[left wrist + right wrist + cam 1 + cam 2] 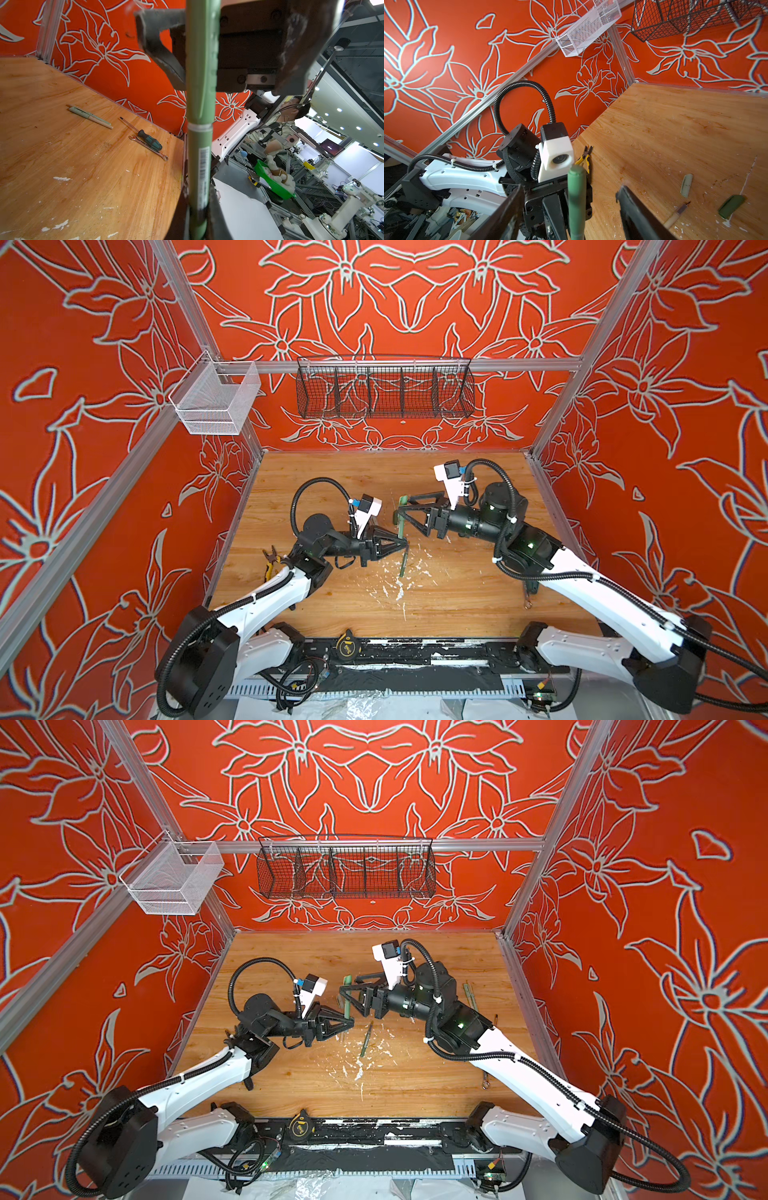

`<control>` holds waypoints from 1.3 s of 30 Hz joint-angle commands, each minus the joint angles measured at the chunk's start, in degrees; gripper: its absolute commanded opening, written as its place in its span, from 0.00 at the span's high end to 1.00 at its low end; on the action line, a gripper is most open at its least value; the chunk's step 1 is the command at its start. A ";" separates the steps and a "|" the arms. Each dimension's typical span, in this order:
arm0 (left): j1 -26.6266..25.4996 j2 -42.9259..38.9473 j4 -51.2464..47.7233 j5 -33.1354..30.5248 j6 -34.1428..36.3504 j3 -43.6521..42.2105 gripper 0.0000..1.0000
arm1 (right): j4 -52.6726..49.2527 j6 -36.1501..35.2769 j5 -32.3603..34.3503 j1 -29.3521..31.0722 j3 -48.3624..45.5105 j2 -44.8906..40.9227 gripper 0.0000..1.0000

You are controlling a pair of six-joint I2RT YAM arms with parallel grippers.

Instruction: Insert the pens into the pen caps

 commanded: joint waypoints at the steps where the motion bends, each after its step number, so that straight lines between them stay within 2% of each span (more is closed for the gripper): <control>1: -0.81 -0.52 -1.16 1.92 1.63 1.50 1.00 | 0.92 -0.40 -2.00 -0.44 2.00 1.27 0.29; 6: -1.64 -1.74 -6.21 1.54 4.93 2.03 1.00 | 2.18 0.37 -2.52 -0.86 2.82 2.50 0.36; 15: -2.00 -2.82 -8.00 0.62 6.57 2.00 1.00 | 2.98 1.11 -4.43 -1.06 2.57 3.06 0.59; 19: -2.01 -2.42 -7.40 0.78 6.19 2.47 1.00 | 4.20 2.03 -5.04 -1.06 1.00 3.01 0.75; 22: -2.00 -2.25 -6.55 0.95 5.71 2.52 1.00 | 4.92 2.59 -5.69 -1.11 -0.27 2.99 0.96; 23: -2.00 -2.24 -6.10 0.98 5.52 2.44 1.00 | 4.97 2.81 -5.73 -0.99 -0.75 2.93 1.00; 30: -2.00 -2.72 -5.01 -0.60 6.73 2.13 1.00 | 8.30 5.58 -5.62 -0.55 -6.91 2.36 1.00; 39: -2.00 0.72 -0.42 -0.99 7.08 2.06 1.00 | 12.68 8.25 -2.33 5.79 -18.14 1.88 1.00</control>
